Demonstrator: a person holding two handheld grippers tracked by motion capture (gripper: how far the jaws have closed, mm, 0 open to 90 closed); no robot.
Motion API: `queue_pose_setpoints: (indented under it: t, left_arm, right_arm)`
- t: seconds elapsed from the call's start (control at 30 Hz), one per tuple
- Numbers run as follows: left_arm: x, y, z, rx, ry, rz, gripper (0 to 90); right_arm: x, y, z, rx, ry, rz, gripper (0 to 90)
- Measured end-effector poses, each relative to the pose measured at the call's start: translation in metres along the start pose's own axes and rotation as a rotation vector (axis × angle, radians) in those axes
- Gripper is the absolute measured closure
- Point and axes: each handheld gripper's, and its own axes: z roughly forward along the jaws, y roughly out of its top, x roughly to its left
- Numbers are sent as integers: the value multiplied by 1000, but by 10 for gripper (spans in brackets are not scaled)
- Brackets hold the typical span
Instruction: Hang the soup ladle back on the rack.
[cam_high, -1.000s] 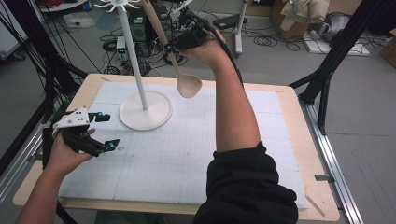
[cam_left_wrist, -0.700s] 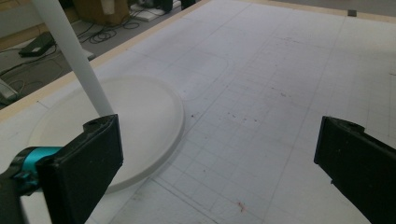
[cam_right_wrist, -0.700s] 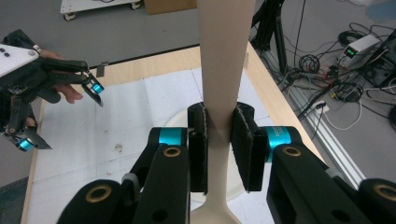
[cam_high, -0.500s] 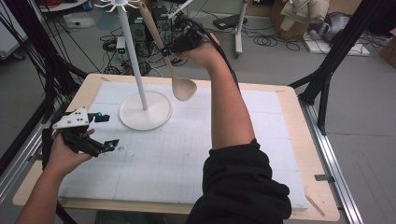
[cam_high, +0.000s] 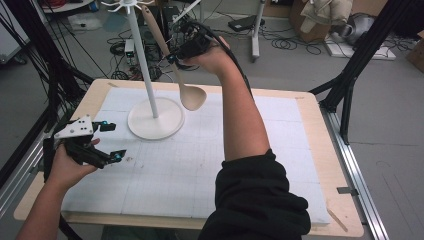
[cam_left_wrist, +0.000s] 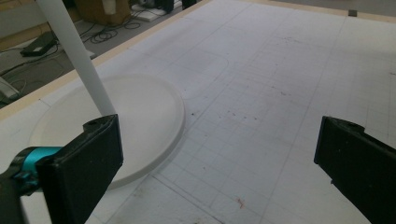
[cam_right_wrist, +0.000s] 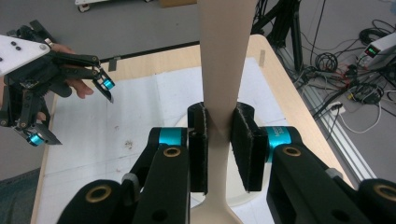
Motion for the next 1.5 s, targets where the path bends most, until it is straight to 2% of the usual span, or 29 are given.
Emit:
queue_pose_setpoints:
  t: [0.17,0.27,0.33,0.37,0.47,0.6,0.67,0.7,0.77,0.83,1.03,1.2,1.3,1.5]
  left_arm:
    - [0,0,-2,1,-2,2,17]
    - [0,0,-3,0,0,1,17]
    - [0,0,-3,-3,0,-2,17]
    - [0,0,-3,0,0,1,17]
    - [-1,-1,-1,5,-1,-1,17]
    - [-3,-1,2,11,-13,-1,17]
    - [-3,0,3,16,-11,1,17]
    - [-3,0,4,18,-12,0,17]
    - [-4,2,4,16,-13,3,17]
    - [-4,4,4,20,-10,12,17]
    - [-4,7,2,18,-12,5,17]
    - [-5,8,2,9,-23,-7,17]
    - [-5,9,4,31,-29,3,17]
    - [-6,10,4,22,-30,0,17]
  right_arm:
    - [2,3,5,8,3,9,775]
    - [2,3,7,19,-17,5,768]
    - [4,4,7,27,-29,-6,717]
    - [5,5,7,16,-16,-12,677]
    - [7,5,3,14,-24,-19,649]
    - [8,-3,-7,23,-55,-8,578]
    - [11,-9,-13,16,-88,-8,506]
    - [12,-12,-16,20,-87,-2,511]
    - [16,-19,-23,29,-107,-16,483]
    - [19,-27,-30,22,-109,-11,475]
    - [31,-57,-53,-21,-143,0,393]
    - [42,-92,-69,-69,-163,22,332]
    - [47,-114,-77,-77,-184,50,306]
    - [61,-155,-94,-139,-227,101,237]
